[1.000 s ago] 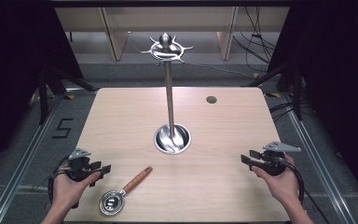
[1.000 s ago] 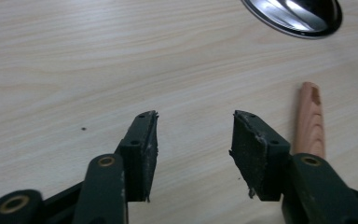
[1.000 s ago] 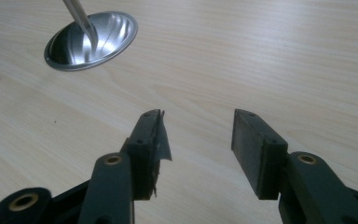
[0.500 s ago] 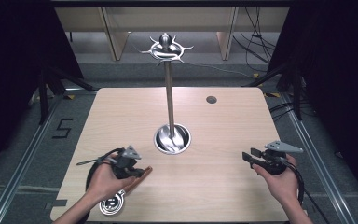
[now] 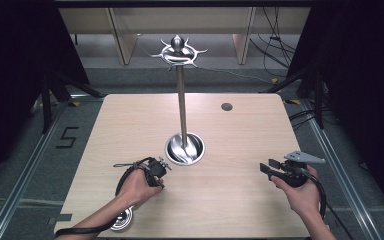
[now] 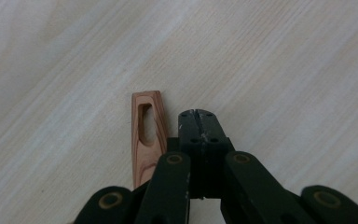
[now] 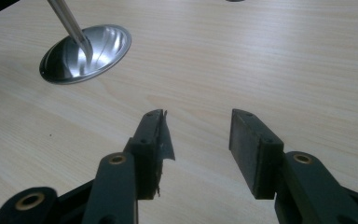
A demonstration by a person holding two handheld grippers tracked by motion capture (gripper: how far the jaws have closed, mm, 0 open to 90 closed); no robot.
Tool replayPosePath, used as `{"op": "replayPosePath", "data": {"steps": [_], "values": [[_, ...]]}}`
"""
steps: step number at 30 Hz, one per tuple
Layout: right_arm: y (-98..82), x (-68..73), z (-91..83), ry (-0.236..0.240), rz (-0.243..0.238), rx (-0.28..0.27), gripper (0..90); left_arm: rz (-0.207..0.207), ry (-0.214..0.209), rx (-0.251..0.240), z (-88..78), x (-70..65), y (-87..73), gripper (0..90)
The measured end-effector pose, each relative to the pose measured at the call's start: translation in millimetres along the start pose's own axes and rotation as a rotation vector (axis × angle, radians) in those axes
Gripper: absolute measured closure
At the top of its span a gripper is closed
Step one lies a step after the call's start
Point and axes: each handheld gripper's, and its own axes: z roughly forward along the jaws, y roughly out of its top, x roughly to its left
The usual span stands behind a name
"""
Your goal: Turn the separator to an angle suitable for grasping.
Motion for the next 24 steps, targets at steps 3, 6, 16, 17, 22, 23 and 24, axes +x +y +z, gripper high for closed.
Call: {"op": "replayPosePath", "data": {"steps": [3,6,16,17,22,23,24], "values": [[-0.3,-3.7,0.6,0.003,-0.024,-0.006,55.8,-0.011,0.005,0.0,1.6,5.0,3.6,89.3],[-1.1,-3.3,1.6,0.014,0.004,0.003,55.7,-0.026,0.002,0.008,2.1,10.8,5.5,89.3],[-0.8,-5.0,2.0,0.008,-0.021,0.002,55.6,-0.143,0.081,0.046,4.0,54.6,-1.1,89.3],[-0.8,-5.0,2.0,0.008,-0.021,0.002,55.6,-0.143,0.081,0.046,4.0,54.6,-1.1,89.3],[-0.8,-4.4,2.1,0.006,-0.021,0.001,55.5,-0.242,0.102,0.035,0.5,71.4,-13.8,89.3],[-0.6,-4.5,2.0,-0.002,-0.03,0.0,55.5,-0.27,0.103,0.038,-1.2,75.5,-17.9,89.3],[-0.6,-4.5,2.0,-0.002,-0.03,0.0,55.5,-0.27,0.103,0.038,-1.2,75.5,-17.9,89.3]]}}
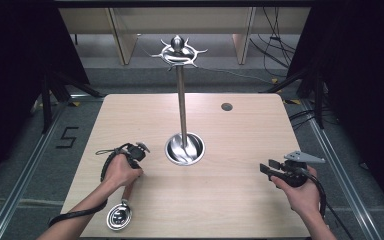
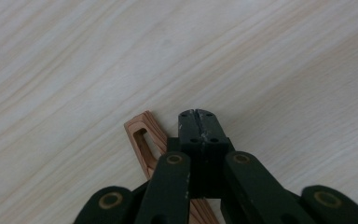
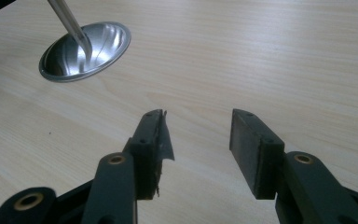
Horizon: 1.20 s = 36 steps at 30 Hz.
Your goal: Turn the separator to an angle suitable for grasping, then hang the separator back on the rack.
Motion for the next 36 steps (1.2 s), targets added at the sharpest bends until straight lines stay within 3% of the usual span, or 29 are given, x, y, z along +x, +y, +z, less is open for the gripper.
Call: {"op": "replayPosePath", "data": {"steps": [3,4,5,6,7,8,9,10,11,13,21,22,26,30,31,32,34,35,36], "values": [[-0.7,2.6,0.1,0.014,0.045,0.005,55.4,-0.024,-0.009,-0.012,-5.4,10.0,-5.6,89.2],[-0.7,2.6,0.1,0.014,0.045,0.005,55.4,-0.024,-0.009,-0.012,-5.4,10.0,-5.6,89.1],[-0.4,-1.1,-0.4,0.01,0.011,-0.011,55.4,-0.058,-0.01,-0.038,-6.9,10.0,-7.2,88.9],[-0.5,-1.3,-0.9,0.003,0.01,-0.013,55.3,-0.082,-0.019,-0.064,-12.7,12.0,-10.5,88.1],[-1.0,-2.8,0.0,0.009,0.001,-0.026,55.3,-0.08,-0.017,-0.087,-17.8,14.5,-13.0,86.1],[-1.4,-1.1,-2.0,-0.008,0.025,-0.001,55.2,-0.078,-0.018,-0.095,-21.5,16.6,-14.3,82.3],[-1.0,-1.5,-1.8,0.012,0.03,-0.006,55.2,-0.097,-0.012,-0.122,-25.2,18.1,-16.6,79.2],[-1.0,-1.5,-1.8,0.012,0.03,-0.006,55.2,-0.097,-0.012,-0.122,-25.2,18.1,-16.6,75.9],[-0.5,-3.4,-2.8,-0.006,0.008,-0.009,55.1,-0.126,0.005,-0.143,-34.2,21.5,-22.9,72.1],[-0.8,0.9,-4.4,0.007,0.065,0.013,55.0,-0.164,0.006,-0.164,-41.1,25.5,-29.2,66.8],[-1.1,-1.9,-3.8,0.0,0.043,-0.014,54.7,-0.248,0.032,-0.163,-49.4,35.1,-44.5,50.4],[-0.9,-4.5,-3.6,-0.013,0.002,-0.022,54.6,-0.238,0.029,-0.157,-49.5,36.2,-46.2,50.1],[-1.3,-2.0,-5.2,-0.014,0.039,-0.019,54.4,-0.251,0.022,-0.155,-49.0,34.9,-47.1,48.6],[-0.8,-4.8,-3.9,-0.018,0.021,-0.025,54.0,-0.246,0.005,-0.142,-50.1,34.8,-46.8,47.8],[-0.9,-6.4,-4.1,-0.007,0.015,-0.037,54.0,-0.251,-0.023,-0.126,-50.2,34.6,-46.1,48.3],[-0.4,-4.1,-6.4,-0.011,0.045,-0.02,53.9,-0.259,-0.031,-0.116,-49.8,34.1,-45.5,48.4],[-1.1,-4.7,-6.1,-0.015,0.052,-0.034,53.8,-0.251,-0.03,-0.083,-49.2,33.1,-44.3,48.3],[-0.8,-8.7,-6.2,-0.008,0.023,-0.031,53.8,-0.252,-0.027,-0.077,-48.8,32.0,-43.8,48.3],[-0.8,-8.7,-6.2,-0.008,0.023,-0.031,53.8,-0.252,-0.027,-0.077,-48.8,32.0,-43.8,48.1]]}}
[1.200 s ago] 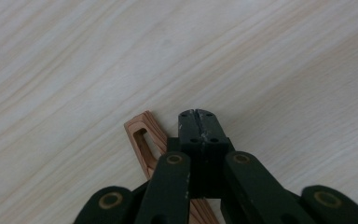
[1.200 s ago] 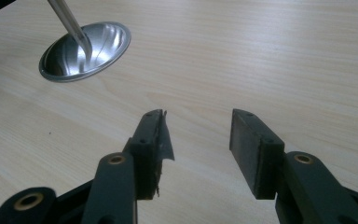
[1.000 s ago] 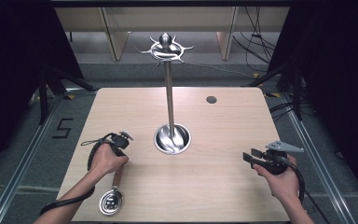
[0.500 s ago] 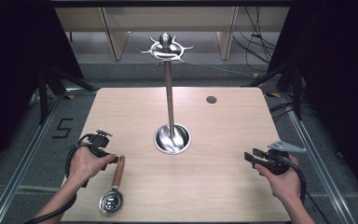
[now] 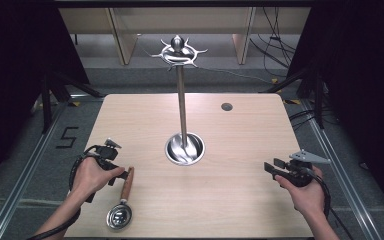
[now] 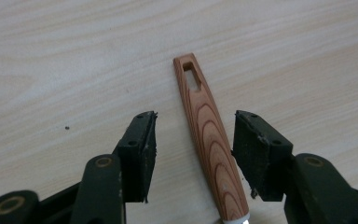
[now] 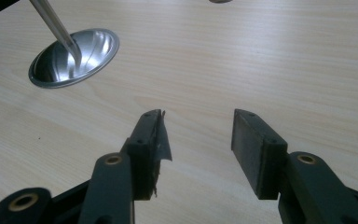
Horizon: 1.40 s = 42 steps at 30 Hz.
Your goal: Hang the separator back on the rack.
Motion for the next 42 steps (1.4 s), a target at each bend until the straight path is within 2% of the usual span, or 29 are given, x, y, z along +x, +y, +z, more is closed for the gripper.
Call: {"op": "replayPosePath", "data": {"steps": [1,3,4,5,6,10,11,12,13,14,15,19,20,21,26,27,28,30,36,37,40,41,42], "values": [[-0.3,-1.0,0.3,-0.013,-0.005,0.004,53.7,0.018,-0.012,0.009,1.0,0.0,0.1,48.1],[-0.2,1.6,0.4,0.0,0.02,0.003,53.5,0.033,-0.013,0.031,4.2,-2.6,-2.2,44.7],[-0.6,0.6,0.6,-0.016,-0.004,0.004,53.4,0.029,-0.018,0.033,5.2,-3.3,-4.0,44.7],[-0.8,4.3,-0.3,-0.003,0.036,0.007,53.4,0.031,-0.019,0.037,6.9,-4.1,-6.3,44.7],[-0.1,6.5,-2.3,-0.008,0.054,0.031,53.3,0.029,-0.02,0.052,8.0,-4.8,-8.3,44.7],[0.5,4.1,-0.9,-0.003,0.022,0.022,53.1,0.013,-0.024,0.068,10.5,-6.1,-13.2,44.2],[0.3,2.7,0.1,-0.007,0.006,0.018,53.0,0.017,-0.015,0.087,11.0,-6.1,-13.5,44.2],[-0.1,5.5,-0.2,-0.009,0.044,0.035,52.7,0.019,-0.015,0.109,11.7,-6.7,-13.9,44.5],[-0.7,5.6,1.2,-0.001,0.045,0.027,52.6,-0.039,-0.016,0.133,15.1,-12.4,-15.3,44.5],[-0.7,5.0,1.4,-0.003,0.034,0.024,52.5,-0.039,-0.016,0.133,15.1,-12.4,-15.3,44.5],[-0.3,3.3,1.2,-0.009,0.002,0.028,52.5,-0.051,-0.015,0.155,21.1,-14.6,-15.4,44.5],[0.4,3.8,1.0,-0.014,-0.008,0.024,52.3,-0.061,-0.018,0.172,28.0,-18.7,-15.4,45.6],[-0.6,3.6,2.0,-0.012,-0.017,0.016,52.3,-0.056,-0.018,0.182,29.5,-20.1,-15.7,47.4],[-0.7,3.7,2.1,-0.011,-0.017,0.017,52.3,-0.024,-0.022,0.215,29.4,-20.1,-16.2,48.3],[0.2,4.8,0.7,-0.011,-0.013,0.038,52.2,-0.027,-0.016,0.242,31.4,-21.9,-17.6,51.3],[-0.3,9.0,0.2,0.004,0.037,0.057,52.2,-0.024,-0.016,0.247,31.0,-21.8,-17.6,52.4],[-0.3,9.0,0.2,0.004,0.037,0.057,52.2,-0.023,-0.015,0.25,30.7,-21.9,-17.5,52.4],[-0.3,5.3,1.9,0.0,-0.021,0.041,52.3,-0.028,-0.013,0.259,30.5,-22.6,-17.6,54.2],[-0.7,5.5,3.0,0.009,-0.018,0.039,52.3,-0.028,-0.009,0.274,32.9,-24.5,-19.7,56.3],[-0.7,5.4,2.9,0.008,-0.02,0.042,52.3,-0.019,-0.009,0.291,32.8,-25.0,-19.8,57.0],[-0.7,5.4,3.1,0.002,-0.023,0.041,52.3,-0.016,-0.002,0.284,33.1,-26.0,-20.1,60.0],[-0.8,5.7,3.0,0.001,-0.024,0.041,52.3,0.005,0.008,0.296,32.4,-26.1,-20.3,61.2],[-0.8,5.9,3.1,0.014,-0.017,0.037,52.3,0.006,0.011,0.298,32.1,-26.3,-20.3,61.7]]}}
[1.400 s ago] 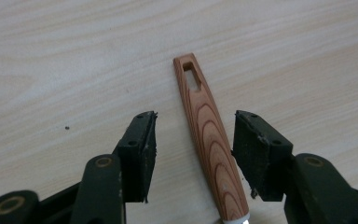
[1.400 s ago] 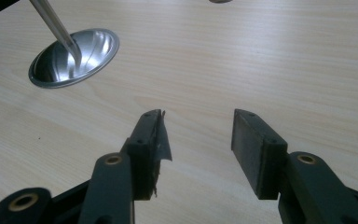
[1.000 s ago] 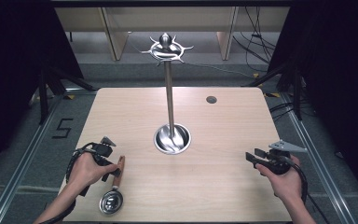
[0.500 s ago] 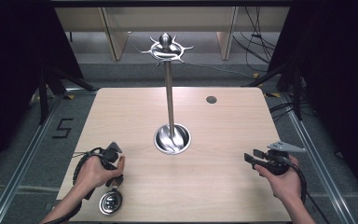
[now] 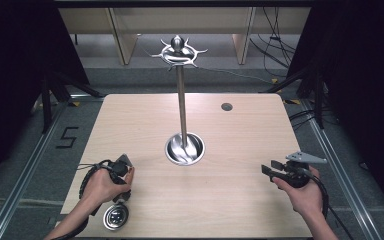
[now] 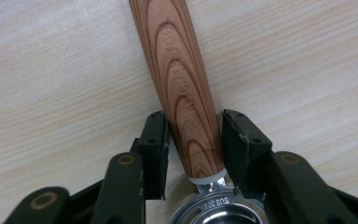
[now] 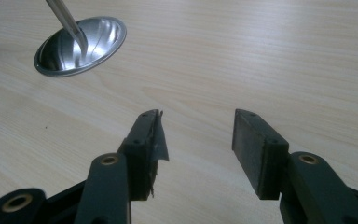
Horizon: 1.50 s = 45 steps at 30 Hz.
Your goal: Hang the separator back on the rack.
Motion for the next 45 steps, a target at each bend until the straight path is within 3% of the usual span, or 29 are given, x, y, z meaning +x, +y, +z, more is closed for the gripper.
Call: {"op": "replayPosePath", "data": {"steps": [4,7,15,16,19,20,21,22,24,26,28,29,31,33,34,35,37,38,39,41,45], "values": [[0.0,0.7,-0.5,-0.01,-0.009,0.005,52.6,0.008,0.027,-0.006,1.5,-0.4,-1.5,64.5],[0.1,1.6,-0.8,-0.007,-0.005,0.009,52.8,0.044,0.056,0.006,0.0,2.5,-4.1,67.2],[0.1,1.9,-0.8,-0.005,-0.004,0.01,52.9,0.063,0.045,-0.041,0.4,6.5,-10.7,68.0],[0.1,1.8,-0.8,-0.006,-0.004,0.01,52.9,0.122,0.054,-0.045,-0.7,10.7,-10.0,68.0],[-0.1,0.7,-0.5,-0.01,-0.015,0.004,52.8,0.132,0.04,-0.075,-4.9,11.9,-13.1,68.0],[-0.4,3.6,-0.7,-0.004,0.023,0.004,52.9,0.138,0.031,-0.088,-9.0,12.2,-15.1,68.0],[-0.2,2.4,-0.7,-0.011,0.007,-0.003,52.8,0.138,0.031,-0.088,-9.0,12.2,-15.1,68.0],[-0.2,2.4,-0.7,-0.011,0.007,-0.003,52.8,0.133,0.011,-0.115,-9.9,11.7,-16.8,68.0],[-0.2,3.6,-2.2,-0.015,0.025,0.007,52.8,0.12,0.001,-0.217,-13.0,9.3,-23.5,68.1],[-0.3,3.9,-2.5,-0.014,0.029,0.01,52.8,0.133,-0.001,-0.239,-15.6,9.8,-25.4,68.1],[-0.1,3.7,-2.3,-0.017,0.026,0.008,52.8,0.13,-0.01,-0.297,-21.9,9.2,-31.4,68.1],[-0.1,3.7,-2.2,-0.016,0.026,0.008,52.8,0.13,-0.01,-0.297,-21.9,9.2,-31.4,68.1],[-0.3,4.5,-1.4,-0.003,0.038,0.003,52.8,0.131,-0.029,-0.369,-26.8,9.4,-36.9,68.1],[-0.2,4.6,-1.8,-0.015,0.035,0.009,52.8,0.142,-0.036,-0.381,-30.3,10.3,-38.8,68.1],[-0.2,4.4,-1.9,-0.015,0.036,0.008,52.8,0.134,-0.036,-0.425,-33.6,10.1,-42.1,68.1],[-0.2,4.4,-1.9,-0.015,0.036,0.008,52.8,0.134,-0.036,-0.425,-33.6,10.1,-42.1,68.1],[-0.2,3.1,-2.1,-0.021,0.019,0.003,52.7,0.143,-0.067,-0.505,-37.7,10.9,-46.3,68.1],[-0.2,3.1,-2.1,-0.022,0.019,0.002,52.8,0.161,-0.081,-0.519,-39.5,12.4,-47.6,68.1],[-0.2,3.1,-2.1,-0.022,0.019,0.002,52.8,0.161,-0.081,-0.519,-39.5,12.4,-47.6,68.1],[-0.3,3.0,-2.0,-0.021,0.019,0.003,52.7,0.141,-0.112,-0.595,-40.3,10.9,-50.0,68.1],[-0.5,3.0,-1.9,-0.021,0.021,0.004,52.7,0.176,-0.087,-0.664,-47.8,10.6,-53.6,68.1]]}}
